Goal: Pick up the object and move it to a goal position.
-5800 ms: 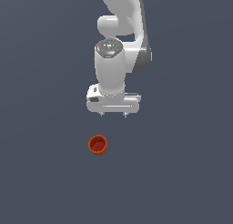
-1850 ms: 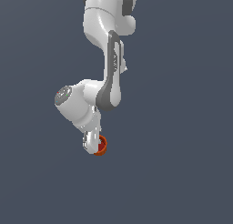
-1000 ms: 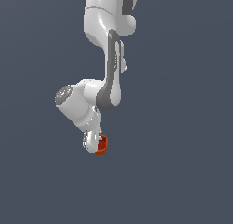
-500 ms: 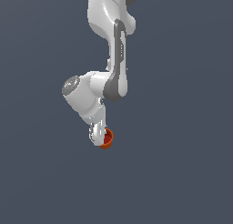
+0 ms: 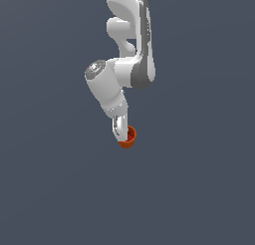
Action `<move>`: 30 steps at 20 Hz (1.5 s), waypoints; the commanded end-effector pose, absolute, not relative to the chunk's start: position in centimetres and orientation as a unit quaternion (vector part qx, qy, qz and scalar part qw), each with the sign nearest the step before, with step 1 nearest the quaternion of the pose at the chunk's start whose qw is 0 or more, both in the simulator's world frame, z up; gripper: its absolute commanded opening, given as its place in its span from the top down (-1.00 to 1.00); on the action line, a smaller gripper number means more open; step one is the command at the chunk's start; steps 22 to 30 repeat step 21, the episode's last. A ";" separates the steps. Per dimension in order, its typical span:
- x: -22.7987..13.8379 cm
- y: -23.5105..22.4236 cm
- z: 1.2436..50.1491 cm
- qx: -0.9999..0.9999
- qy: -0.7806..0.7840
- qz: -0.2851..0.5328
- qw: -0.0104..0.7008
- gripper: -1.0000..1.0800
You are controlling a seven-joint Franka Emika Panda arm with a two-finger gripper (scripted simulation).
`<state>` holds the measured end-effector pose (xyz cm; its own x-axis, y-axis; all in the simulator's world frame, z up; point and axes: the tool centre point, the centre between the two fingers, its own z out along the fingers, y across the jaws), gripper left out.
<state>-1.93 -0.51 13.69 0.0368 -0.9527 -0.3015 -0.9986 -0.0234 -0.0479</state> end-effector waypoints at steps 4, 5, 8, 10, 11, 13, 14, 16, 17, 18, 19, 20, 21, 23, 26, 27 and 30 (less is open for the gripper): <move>-4.6 2.5 16.4 -0.710 0.687 0.092 0.124 1.00; -5.0 2.9 16.9 -0.710 0.687 0.092 0.124 1.00; -6.0 4.1 18.0 -0.710 0.687 0.092 0.124 1.00; -6.6 4.8 18.6 -0.710 0.687 0.092 0.124 1.00; -6.9 5.1 18.9 -0.710 0.687 0.092 0.124 1.00; -7.2 5.6 19.3 -0.710 0.687 0.092 0.124 1.00; -7.4 5.8 19.5 -0.710 0.687 0.092 0.124 1.00; -7.6 6.0 19.7 -0.710 0.687 0.092 0.124 1.00; -7.7 6.1 19.8 -0.710 0.687 0.092 0.124 1.00; -7.7 6.2 19.9 -0.710 0.687 0.092 0.124 1.00; -7.7 6.2 19.9 -0.710 0.687 0.092 0.124 1.00; -7.6 6.2 19.9 -0.710 0.687 0.092 0.124 1.00; -7.6 6.2 19.9 -0.710 0.687 0.092 0.124 1.00; -7.6 6.2 19.9 -0.710 0.687 0.092 0.124 1.00; -7.6 6.2 19.9 -0.710 0.687 0.092 0.124 1.00; -7.6 6.2 19.9 -0.710 0.687 0.092 0.124 1.00; -7.6 6.2 19.9 -0.710 0.687 0.092 0.124 1.00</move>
